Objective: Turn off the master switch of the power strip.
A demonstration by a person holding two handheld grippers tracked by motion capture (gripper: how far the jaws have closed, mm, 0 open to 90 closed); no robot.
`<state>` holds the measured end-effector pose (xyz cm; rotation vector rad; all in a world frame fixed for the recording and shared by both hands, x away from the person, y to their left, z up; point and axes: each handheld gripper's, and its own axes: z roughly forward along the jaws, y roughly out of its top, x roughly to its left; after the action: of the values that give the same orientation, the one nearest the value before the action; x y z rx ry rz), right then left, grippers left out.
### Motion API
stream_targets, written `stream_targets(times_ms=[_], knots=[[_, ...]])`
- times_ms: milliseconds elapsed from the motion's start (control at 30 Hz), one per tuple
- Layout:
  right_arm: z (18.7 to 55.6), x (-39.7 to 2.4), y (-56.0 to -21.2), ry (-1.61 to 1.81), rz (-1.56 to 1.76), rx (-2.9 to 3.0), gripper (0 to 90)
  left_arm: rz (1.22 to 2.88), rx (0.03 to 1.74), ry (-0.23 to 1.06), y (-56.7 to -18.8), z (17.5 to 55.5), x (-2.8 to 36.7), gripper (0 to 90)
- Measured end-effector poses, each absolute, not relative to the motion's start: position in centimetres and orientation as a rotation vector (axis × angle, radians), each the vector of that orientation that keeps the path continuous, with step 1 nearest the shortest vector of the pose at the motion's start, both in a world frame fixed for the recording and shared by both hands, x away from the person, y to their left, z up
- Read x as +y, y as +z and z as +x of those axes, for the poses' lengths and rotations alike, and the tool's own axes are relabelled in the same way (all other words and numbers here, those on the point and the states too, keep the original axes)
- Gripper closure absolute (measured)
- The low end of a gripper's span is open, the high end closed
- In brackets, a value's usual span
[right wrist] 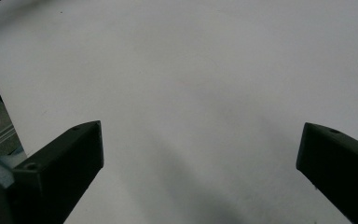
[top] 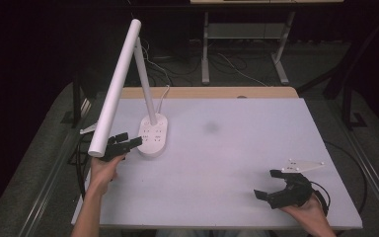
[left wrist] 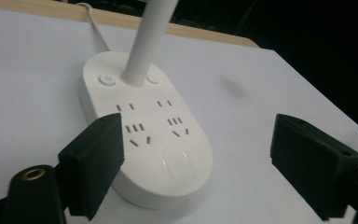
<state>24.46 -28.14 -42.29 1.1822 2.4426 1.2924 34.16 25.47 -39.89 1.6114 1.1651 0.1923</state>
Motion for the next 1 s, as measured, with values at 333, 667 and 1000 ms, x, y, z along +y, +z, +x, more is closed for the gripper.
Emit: stream_targets(times_ms=[333,667,1000], knots=[[24.4,-28.2,-42.2,1.297,1.179,2.437,0.0,1.624,1.09,0.198,-39.6,31.4,24.6,0.0],[24.3,-28.3,-42.1,1.3,1.189,2.426,0.0,1.674,0.998,0.196,-40.1,28.9,22.8,0.0],[24.3,-28.6,-42.0,1.318,1.197,2.409,0.0,1.745,0.903,0.209,-40.2,27.1,20.4,0.0]])
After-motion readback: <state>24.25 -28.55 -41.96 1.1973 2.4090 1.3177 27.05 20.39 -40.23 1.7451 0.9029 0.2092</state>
